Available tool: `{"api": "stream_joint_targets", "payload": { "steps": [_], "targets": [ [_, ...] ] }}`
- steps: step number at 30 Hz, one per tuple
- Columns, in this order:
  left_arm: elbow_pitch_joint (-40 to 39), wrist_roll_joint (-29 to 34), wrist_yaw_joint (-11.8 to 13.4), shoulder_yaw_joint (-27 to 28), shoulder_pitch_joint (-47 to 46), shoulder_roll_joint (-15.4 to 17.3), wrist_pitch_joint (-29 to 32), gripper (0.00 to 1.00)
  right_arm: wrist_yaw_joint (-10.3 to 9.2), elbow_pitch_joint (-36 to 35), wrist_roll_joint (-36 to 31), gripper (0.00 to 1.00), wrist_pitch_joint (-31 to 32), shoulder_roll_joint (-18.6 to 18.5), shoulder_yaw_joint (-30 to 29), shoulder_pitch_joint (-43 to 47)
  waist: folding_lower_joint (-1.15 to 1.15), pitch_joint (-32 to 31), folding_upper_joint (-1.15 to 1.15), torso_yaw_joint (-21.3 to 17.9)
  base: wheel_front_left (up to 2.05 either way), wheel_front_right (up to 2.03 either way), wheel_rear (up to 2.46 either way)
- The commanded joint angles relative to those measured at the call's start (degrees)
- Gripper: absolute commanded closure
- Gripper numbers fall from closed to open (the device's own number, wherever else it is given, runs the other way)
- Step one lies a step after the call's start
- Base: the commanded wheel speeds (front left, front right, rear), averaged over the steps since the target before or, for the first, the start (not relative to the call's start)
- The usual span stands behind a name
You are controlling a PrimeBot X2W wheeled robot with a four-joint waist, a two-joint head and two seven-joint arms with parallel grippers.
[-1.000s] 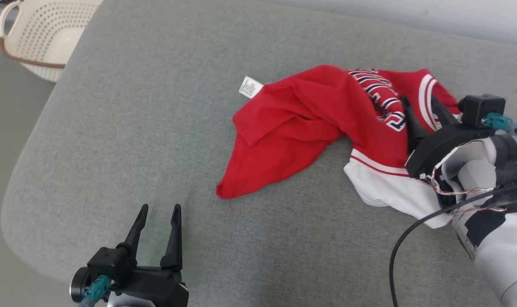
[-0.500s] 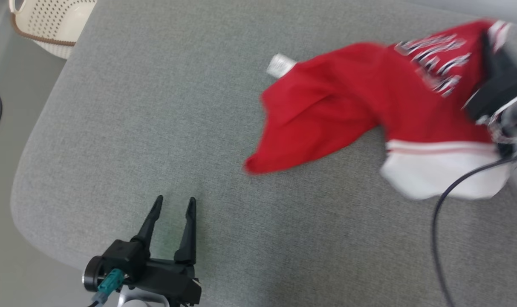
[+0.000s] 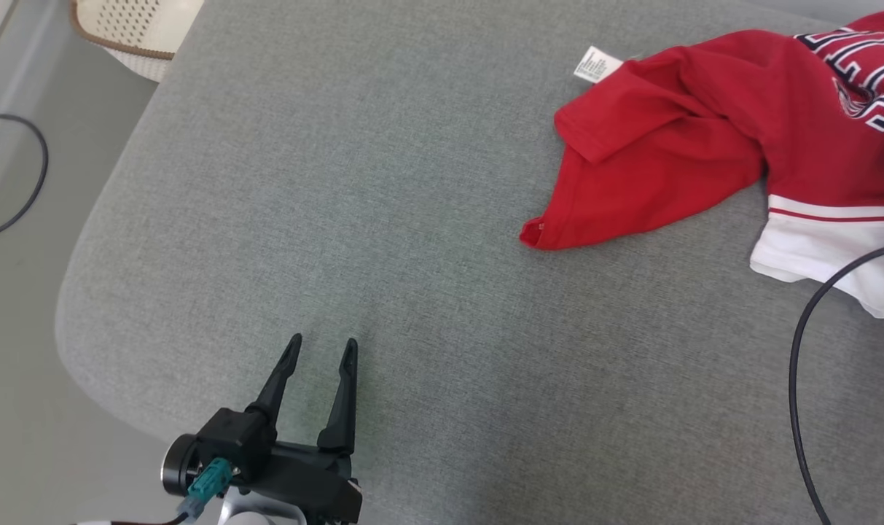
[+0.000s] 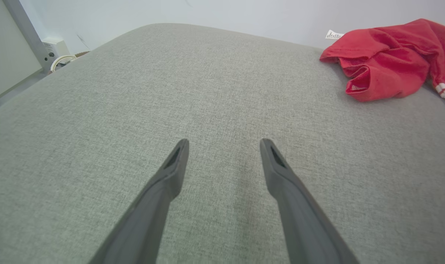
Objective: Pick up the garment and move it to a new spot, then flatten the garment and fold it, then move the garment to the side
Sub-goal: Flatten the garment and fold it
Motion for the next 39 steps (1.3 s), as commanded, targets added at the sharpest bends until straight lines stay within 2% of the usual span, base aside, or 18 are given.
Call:
{"api": "stream_joint_targets", "payload": {
  "steps": [1, 8, 14, 19, 22, 26, 39],
  "targets": [
    [0.22, 0.06, 0.06, 0.00, 0.80, -0.01, -0.18, 0.00, 0.00, -0.34, -0.31, 0.00, -0.26, 0.15, -0.31, 0.75, 0.00, -0.78, 0.00, -0.87, 0.00, 0.00, 0.00],
    [0.54, 1.22, -0.53, 2.16, 2.64, 0.00, -0.18, 0.00, 0.00, -14.21, -0.69, 0.00, -0.29, 1.59, -7.76, 12.07, 0.00, -4.02, 0.00, -5.84, 0.00, 0.00, 0.00],
    [1.48, 2.98, -1.97, 3.80, 3.86, 0.04, -0.18, 0.00, 0.00, -25.20, -1.29, 0.00, -0.23, 5.10, -14.09, 26.16, 0.00, -7.45, 0.00, -10.36, 0.00, 0.00, 0.00],
    [1.64, 3.53, -2.43, 4.12, 4.49, 0.01, -0.18, 0.00, 0.00, -31.11, -2.42, 0.00, -0.24, 8.20, -17.02, 35.77, 0.00, -9.17, 0.00, -12.10, 0.00, 0.00, 0.00],
    [1.88, 3.30, -2.75, 3.94, 5.48, 0.03, -0.18, 0.00, 0.00, -33.95, -2.93, 0.00, -0.23, 9.98, -16.68, 40.22, 0.00, -9.58, 0.00, -12.41, 0.00, 0.00, 0.00],
    [2.34, 3.04, -2.89, 3.84, 6.38, 0.02, -0.18, 0.00, 0.00, -36.53, -2.72, 0.00, -0.23, 11.99, -13.45, 44.96, 0.00, -9.85, 0.00, -12.51, 0.00, 0.00, 0.00],
    [2.34, 2.35, -2.67, 3.89, 6.39, 0.01, -0.18, 0.00, 0.00, -36.32, -0.87, 0.00, -0.24, 14.11, -9.86, 43.35, 0.00, -9.03, 0.00, -11.14, 0.00, 0.00, 0.00]
  ]
}}
